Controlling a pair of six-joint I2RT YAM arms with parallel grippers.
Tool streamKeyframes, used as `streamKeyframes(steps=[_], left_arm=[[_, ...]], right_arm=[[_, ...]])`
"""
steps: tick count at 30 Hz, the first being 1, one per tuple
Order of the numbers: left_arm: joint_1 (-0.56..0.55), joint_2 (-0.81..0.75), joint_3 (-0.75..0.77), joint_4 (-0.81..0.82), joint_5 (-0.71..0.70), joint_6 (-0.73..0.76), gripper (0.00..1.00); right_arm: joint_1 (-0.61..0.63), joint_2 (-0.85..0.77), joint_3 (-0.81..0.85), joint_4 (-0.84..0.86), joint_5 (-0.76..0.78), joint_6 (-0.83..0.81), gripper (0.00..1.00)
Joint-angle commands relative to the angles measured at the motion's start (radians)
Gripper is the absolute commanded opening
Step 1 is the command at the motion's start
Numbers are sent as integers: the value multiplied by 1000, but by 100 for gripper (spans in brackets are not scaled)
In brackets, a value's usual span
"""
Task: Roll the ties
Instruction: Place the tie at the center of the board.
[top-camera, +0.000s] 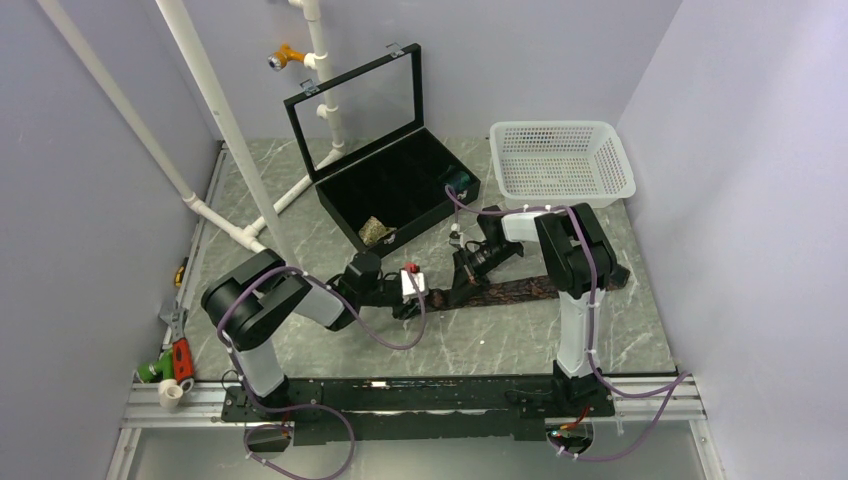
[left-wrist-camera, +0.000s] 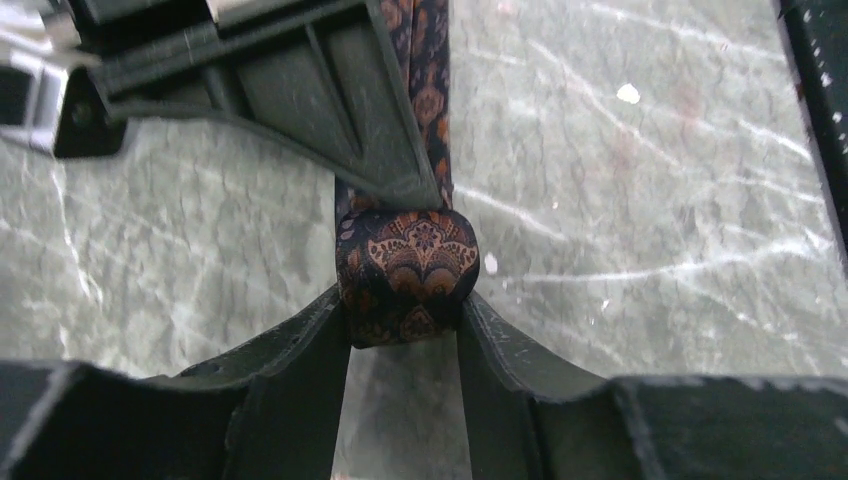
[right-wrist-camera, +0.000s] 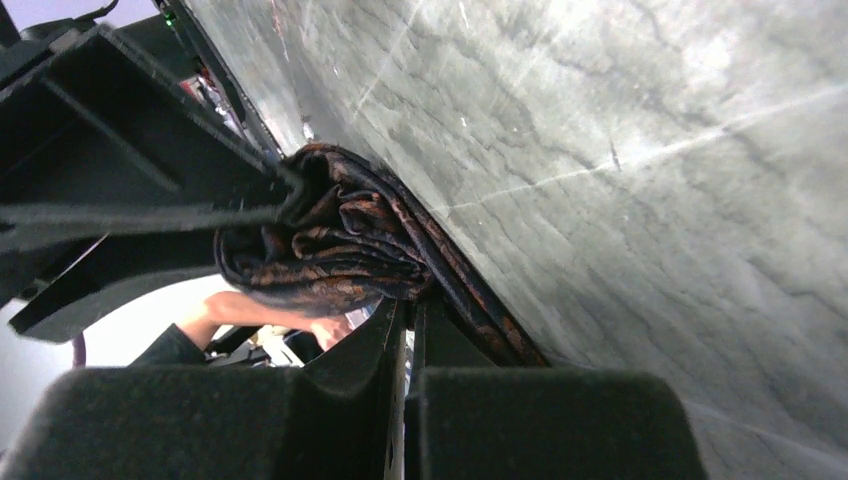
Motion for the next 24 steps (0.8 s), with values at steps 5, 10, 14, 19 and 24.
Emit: streamKeyframes(steps=[5,10,14,19,24], left_arm=[[-79,23,137,30,-24,-51,41],[-83,133,189,-12,-60,-49,43],[-83,163,188,-100,-47,6,49],[-83,187,210,-233,-101,49,52],[-74,185,237,-414,-122,98,47]], right_arm=[[7,63,-3,38,168,-62,0],[9,59,-5,39,155,-67,0],[7,51,-18,56,150,-63,0],[7,33,-28,72,131,-55,0],[-2,-21,-48,121,104,-28,0]])
